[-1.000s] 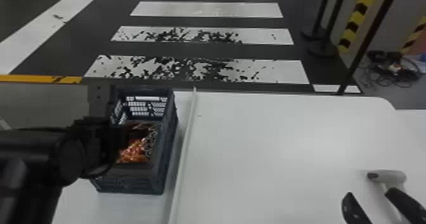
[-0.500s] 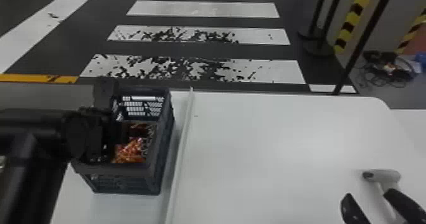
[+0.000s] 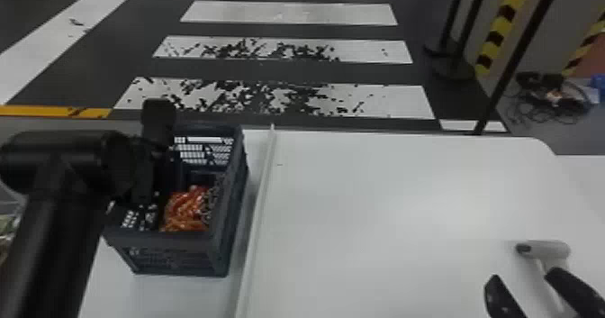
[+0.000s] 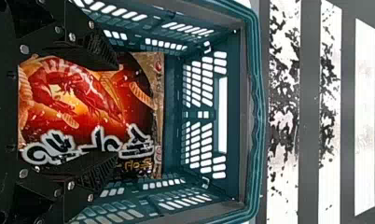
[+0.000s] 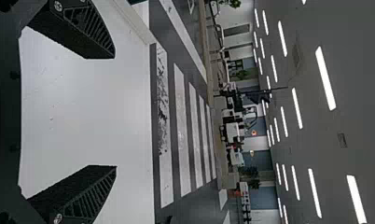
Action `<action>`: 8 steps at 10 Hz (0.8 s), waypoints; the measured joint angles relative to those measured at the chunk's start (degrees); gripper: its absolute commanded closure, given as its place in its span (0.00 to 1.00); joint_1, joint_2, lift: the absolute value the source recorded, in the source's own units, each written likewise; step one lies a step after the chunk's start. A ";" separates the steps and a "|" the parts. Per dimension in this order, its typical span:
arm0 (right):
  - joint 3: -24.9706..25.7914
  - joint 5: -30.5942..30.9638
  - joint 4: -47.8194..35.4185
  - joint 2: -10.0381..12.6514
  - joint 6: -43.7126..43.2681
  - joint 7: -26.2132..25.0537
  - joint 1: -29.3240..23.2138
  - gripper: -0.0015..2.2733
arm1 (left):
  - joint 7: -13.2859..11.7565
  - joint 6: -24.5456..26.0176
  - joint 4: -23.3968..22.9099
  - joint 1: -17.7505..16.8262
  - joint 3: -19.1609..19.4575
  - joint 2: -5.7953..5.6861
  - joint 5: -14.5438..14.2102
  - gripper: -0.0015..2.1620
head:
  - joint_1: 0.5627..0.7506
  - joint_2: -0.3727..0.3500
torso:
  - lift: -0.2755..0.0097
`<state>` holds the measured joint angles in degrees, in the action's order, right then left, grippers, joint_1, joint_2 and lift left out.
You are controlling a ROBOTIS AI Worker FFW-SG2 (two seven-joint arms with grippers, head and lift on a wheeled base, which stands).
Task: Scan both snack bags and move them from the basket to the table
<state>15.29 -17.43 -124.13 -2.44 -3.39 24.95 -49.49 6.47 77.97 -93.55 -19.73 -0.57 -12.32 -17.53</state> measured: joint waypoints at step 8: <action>0.08 -1.08 0.06 -1.01 -0.06 0.27 -0.20 0.04 | -3.86 -6.31 14.60 -3.12 -1.20 3.02 3.99 0.73 | 0.70 0.50 | 0.62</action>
<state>15.38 -18.51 -124.07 -3.46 -3.44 25.22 -49.69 2.61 71.65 -78.95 -22.85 -1.77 -9.31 -13.55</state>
